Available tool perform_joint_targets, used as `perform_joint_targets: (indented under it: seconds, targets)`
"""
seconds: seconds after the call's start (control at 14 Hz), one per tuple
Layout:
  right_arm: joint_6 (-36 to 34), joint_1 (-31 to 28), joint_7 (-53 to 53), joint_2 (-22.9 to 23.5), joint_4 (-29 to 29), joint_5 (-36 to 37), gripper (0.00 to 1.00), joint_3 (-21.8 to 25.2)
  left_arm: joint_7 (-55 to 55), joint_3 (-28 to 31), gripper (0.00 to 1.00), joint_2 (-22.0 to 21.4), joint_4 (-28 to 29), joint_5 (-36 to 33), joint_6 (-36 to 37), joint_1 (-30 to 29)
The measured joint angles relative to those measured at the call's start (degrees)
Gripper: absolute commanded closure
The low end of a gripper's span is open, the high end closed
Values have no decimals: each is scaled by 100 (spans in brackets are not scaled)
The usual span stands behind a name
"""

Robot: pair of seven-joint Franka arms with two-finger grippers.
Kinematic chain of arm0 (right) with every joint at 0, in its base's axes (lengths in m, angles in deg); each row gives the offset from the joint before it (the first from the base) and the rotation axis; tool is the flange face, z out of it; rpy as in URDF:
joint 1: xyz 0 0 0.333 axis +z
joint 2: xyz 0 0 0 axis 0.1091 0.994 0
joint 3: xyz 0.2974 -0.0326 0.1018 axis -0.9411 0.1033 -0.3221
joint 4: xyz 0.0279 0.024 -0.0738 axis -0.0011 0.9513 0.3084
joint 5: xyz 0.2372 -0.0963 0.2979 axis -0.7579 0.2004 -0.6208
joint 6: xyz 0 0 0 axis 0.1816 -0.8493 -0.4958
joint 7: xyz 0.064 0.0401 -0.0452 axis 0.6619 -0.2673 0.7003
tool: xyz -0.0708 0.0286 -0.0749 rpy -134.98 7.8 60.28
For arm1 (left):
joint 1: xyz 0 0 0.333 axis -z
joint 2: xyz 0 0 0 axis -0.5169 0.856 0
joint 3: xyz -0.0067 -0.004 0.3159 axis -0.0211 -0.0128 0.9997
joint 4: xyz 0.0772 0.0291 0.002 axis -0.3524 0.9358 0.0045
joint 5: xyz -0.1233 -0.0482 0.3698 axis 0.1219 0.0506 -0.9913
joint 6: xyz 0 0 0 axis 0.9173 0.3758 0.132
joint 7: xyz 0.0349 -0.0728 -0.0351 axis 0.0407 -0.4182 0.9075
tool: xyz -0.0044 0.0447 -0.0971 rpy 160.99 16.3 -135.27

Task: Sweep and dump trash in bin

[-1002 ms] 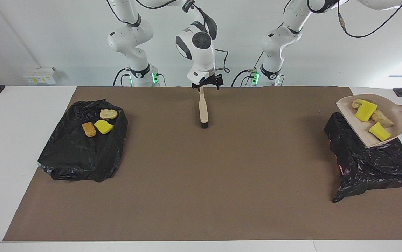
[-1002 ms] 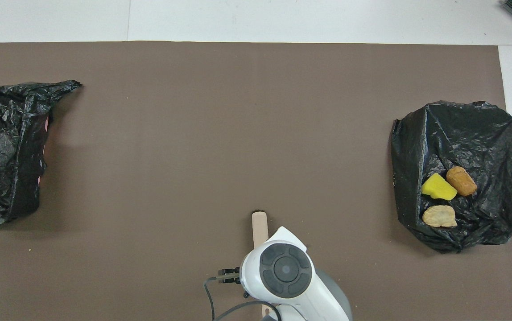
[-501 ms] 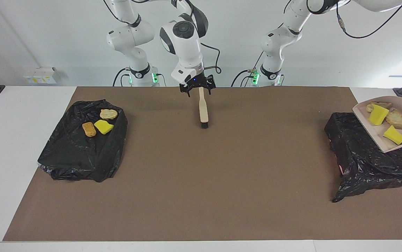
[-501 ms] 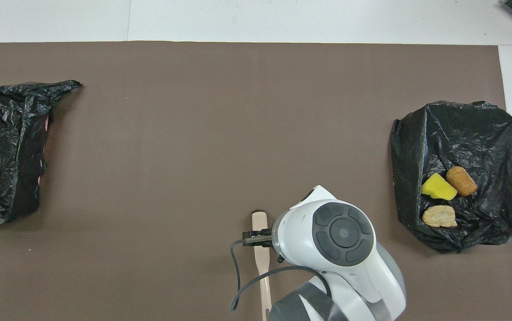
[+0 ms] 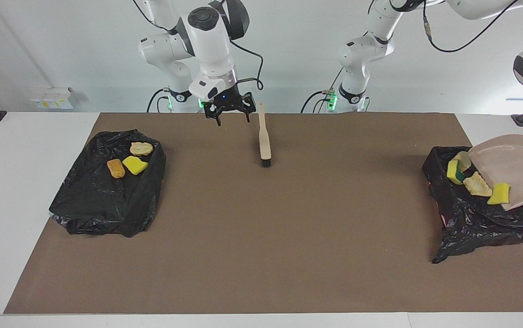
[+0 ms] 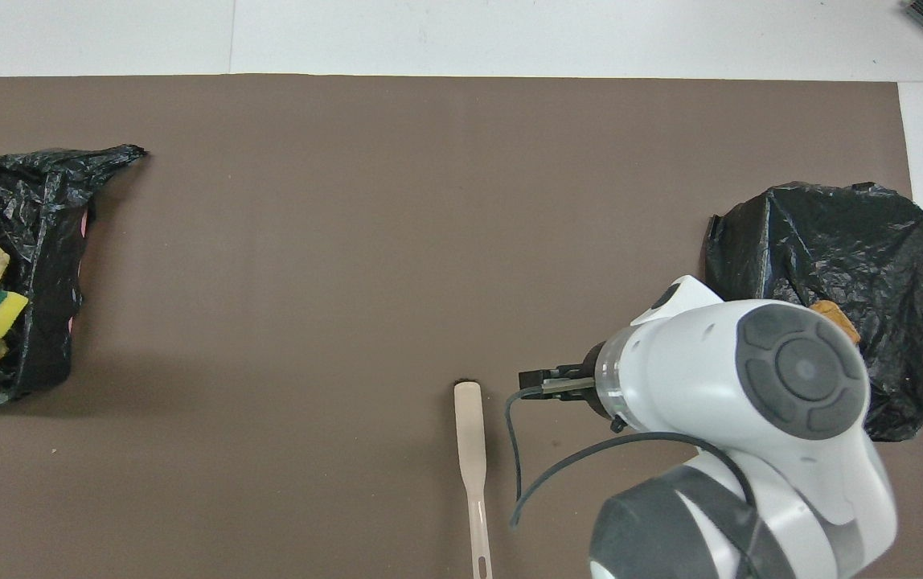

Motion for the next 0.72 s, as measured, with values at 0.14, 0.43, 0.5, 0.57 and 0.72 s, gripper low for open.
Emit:
perform_joint_targets:
  seconds: [0.14, 0.43, 0.5, 0.57, 0.72]
  targets:
    - [-51, -164, 42, -22, -138, 187, 0, 1, 21, -18, 100, -178, 179, -492, -11, 87]
    - [-412, -578, 446, -22, -531, 525, 0, 85, 21, -25, 100, -287, 279, -1081, -11, 202]
    - [-536, -618, 699, -21, -632, 608, 0, 228, 19, -23, 100, -290, 278, -1123, -14, 203]
    - [-686, -640, 991, -19, -737, 706, 0, 406, -59, -20, 100, -307, 270, -1156, -44, 201]
    - [-976, -670, 1338, -14, -919, 855, 0, 720, -297, -25, 100, -382, 228, -1140, -102, 203]
